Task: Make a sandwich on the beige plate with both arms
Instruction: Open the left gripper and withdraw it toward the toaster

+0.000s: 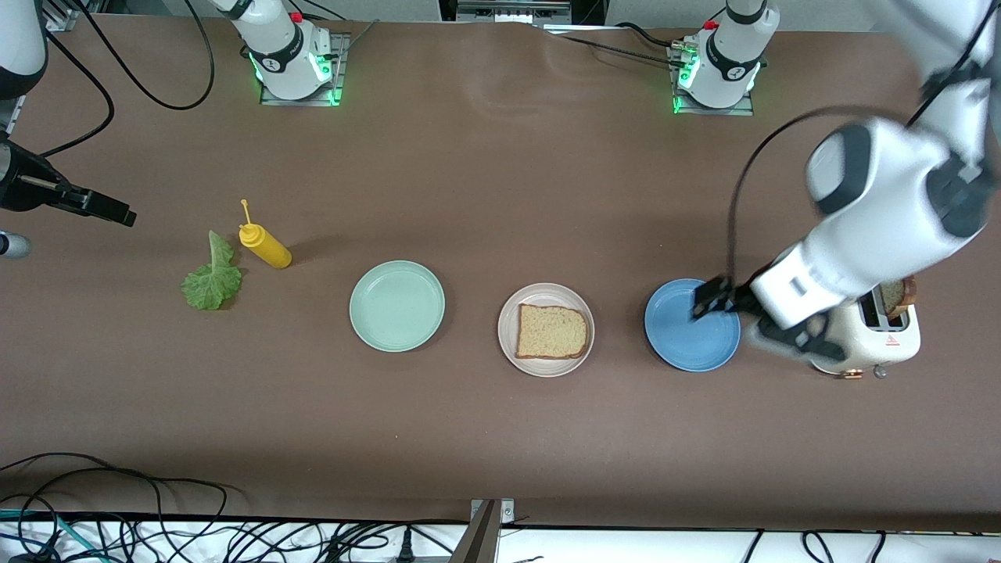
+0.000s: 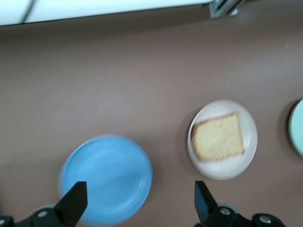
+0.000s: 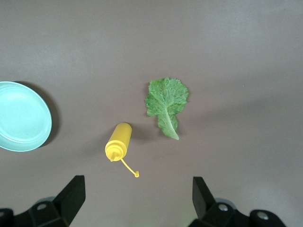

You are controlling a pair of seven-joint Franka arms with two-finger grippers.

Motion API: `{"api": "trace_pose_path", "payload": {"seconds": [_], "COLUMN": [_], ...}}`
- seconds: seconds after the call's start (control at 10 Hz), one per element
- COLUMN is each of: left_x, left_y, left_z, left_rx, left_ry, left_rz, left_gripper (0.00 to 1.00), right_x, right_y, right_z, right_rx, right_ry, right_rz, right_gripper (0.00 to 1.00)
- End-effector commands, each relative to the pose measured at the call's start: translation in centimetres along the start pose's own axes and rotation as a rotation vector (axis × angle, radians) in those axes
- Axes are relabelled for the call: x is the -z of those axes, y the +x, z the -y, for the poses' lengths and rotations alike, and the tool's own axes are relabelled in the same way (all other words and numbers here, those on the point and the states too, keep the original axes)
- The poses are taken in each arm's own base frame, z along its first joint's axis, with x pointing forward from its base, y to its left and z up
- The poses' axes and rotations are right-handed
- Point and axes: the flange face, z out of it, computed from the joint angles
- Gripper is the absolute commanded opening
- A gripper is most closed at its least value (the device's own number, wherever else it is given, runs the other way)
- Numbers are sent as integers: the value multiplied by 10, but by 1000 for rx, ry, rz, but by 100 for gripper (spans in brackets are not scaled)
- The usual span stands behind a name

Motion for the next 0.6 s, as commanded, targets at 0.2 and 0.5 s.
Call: {"api": "trace_pose_path", "payload": {"seconds": [0.2,0.5], "left_x": [107,161], "left_y": [-78,-128], "left_z": [17,57], "left_rx": [2,116], "left_ry": [199,196], "left_rz": [118,191], "left_gripper": [100,100], "right_x": [-26,-86], "right_y": [13,37], "right_z": [-12,-29], "right_rx": [-36,-64], "right_ry": [-6,-38], "right_rz": [48,143], "right_gripper": [100,100]}}
